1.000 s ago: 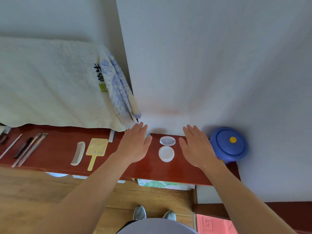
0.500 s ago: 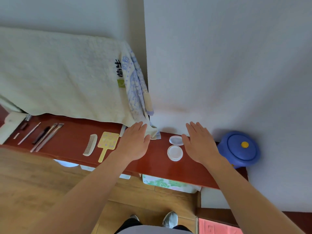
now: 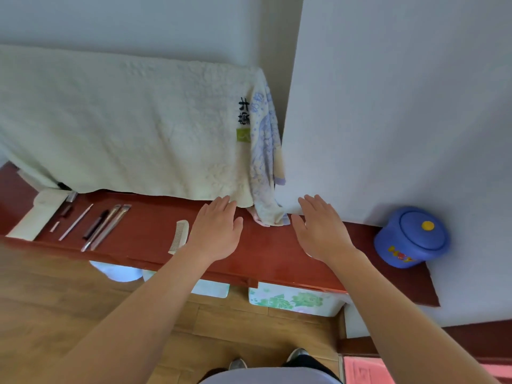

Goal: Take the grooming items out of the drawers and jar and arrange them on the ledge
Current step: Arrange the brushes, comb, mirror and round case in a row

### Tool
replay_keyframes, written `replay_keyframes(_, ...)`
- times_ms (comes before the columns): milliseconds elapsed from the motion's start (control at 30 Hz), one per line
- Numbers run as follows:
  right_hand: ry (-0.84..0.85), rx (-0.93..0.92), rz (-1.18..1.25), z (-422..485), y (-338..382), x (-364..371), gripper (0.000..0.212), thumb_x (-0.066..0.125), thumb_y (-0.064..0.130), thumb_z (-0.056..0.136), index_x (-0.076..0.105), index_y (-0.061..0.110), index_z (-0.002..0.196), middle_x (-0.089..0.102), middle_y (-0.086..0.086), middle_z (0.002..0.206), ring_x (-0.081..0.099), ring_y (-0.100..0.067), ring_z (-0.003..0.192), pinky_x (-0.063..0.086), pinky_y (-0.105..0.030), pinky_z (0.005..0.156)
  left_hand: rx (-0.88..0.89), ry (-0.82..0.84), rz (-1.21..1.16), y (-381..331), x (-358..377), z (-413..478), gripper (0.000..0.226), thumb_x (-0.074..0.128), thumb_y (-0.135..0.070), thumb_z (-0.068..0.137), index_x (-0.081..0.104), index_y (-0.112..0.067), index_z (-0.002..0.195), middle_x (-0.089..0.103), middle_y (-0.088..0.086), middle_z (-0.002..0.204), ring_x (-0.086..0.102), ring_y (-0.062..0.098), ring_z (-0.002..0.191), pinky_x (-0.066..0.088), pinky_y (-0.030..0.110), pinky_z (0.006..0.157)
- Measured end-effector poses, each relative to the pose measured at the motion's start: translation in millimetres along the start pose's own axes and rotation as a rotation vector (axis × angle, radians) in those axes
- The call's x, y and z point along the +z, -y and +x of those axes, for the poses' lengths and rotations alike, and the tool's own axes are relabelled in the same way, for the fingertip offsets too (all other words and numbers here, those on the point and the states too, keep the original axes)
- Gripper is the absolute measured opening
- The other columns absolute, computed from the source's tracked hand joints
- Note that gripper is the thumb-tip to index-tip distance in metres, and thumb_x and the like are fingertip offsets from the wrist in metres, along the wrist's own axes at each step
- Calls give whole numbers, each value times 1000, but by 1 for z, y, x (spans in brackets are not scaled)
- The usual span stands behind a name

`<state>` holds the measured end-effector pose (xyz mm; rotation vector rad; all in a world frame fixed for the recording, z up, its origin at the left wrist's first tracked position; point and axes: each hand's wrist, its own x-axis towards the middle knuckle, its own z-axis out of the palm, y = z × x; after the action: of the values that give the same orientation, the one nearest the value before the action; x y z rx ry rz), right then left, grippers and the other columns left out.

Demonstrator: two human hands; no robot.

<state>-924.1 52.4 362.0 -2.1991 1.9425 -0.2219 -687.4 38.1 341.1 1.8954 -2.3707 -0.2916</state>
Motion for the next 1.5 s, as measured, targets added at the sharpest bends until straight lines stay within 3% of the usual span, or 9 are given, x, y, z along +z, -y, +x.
replay_keyframes(167, 36, -88, 5, 4, 38, 8, 51, 32, 36, 102, 38, 9, 145, 38, -8, 152, 26, -27, 144, 21, -40, 116, -93, -35, -2, 26, -16, -27, 43, 38, -28, 102, 47, -7, 138, 47, 8, 144, 40, 25, 134, 33, 40, 107)
replay_keyframes(333, 16, -252, 21, 16, 69, 12, 64, 19, 46, 94, 49, 9, 135, 52, -6, 138, 42, -29, 132, 34, -42, 108, -244, -44, -27, 48, -23, -50, 50, 32, -31, 105, 39, -7, 148, 36, 10, 156, 26, 26, 147, 22, 38, 118)
replay_keyframes(467, 57, -373, 19, 24, 91, 12, 52, 33, 38, 100, 43, 8, 142, 45, -7, 147, 33, -28, 140, 26, -41, 115, -385, -71, -42, 57, -27, -76, 50, 29, -33, 105, 38, -9, 148, 35, 10, 157, 25, 26, 148, 20, 38, 120)
replay_keyframes(667, 171, -552, -17, 32, 138, 22, 54, 30, 38, 103, 31, 11, 150, 32, -5, 157, 18, -25, 148, 17, -41, 120, -601, -91, -85, 81, -32, -127, 55, 30, -37, 105, 27, -14, 156, 24, 6, 163, 17, 23, 151, 19, 42, 123)
replay_keyframes(833, 196, -673, -9, 28, 193, 36, 55, 30, 39, 102, 31, 13, 150, 31, -4, 157, 20, -23, 147, 19, -42, 120, -737, -135, -83, 113, -37, -179, 56, 29, -36, 105, 25, -14, 156, 22, 5, 164, 16, 21, 152, 18, 41, 123)
replay_keyframes(1033, 203, -759, 17, 11, 279, 58, 54, 32, 37, 102, 32, 15, 151, 31, -3, 158, 19, -22, 148, 16, -41, 120, -836, -204, -78, 172, -49, -239, 55, 28, -36, 106, 23, -17, 157, 19, 3, 165, 13, 21, 152, 12, 37, 123)
replay_keyframes(1133, 167, -773, 28, 0, 327, 71, 48, 36, 32, 102, 41, 12, 144, 42, -6, 150, 31, -25, 142, 22, -38, 115, -870, -228, -71, 206, -55, -270, 52, 30, -35, 106, 28, -16, 155, 25, 4, 162, 19, 22, 150, 16, 37, 122)
replay_keyframes(1233, 121, -820, 38, -12, 372, 89, 44, 41, 30, 100, 49, 10, 138, 51, -8, 142, 41, -25, 134, 30, -37, 110, -893, -207, -92, 245, -57, -298, 55, 26, -38, 106, 22, -17, 157, 17, 4, 165, 12, 22, 153, 13, 41, 125)
replay_keyframes(1500, 201, -813, -17, -16, 455, 123, 51, 34, 35, 103, 36, 13, 148, 36, -5, 155, 22, -26, 147, 18, -38, 118, -914, -189, -103, 327, -67, -334, 55, 24, -39, 105, 21, -19, 157, 18, 3, 165, 14, 21, 152, 16, 41, 124)
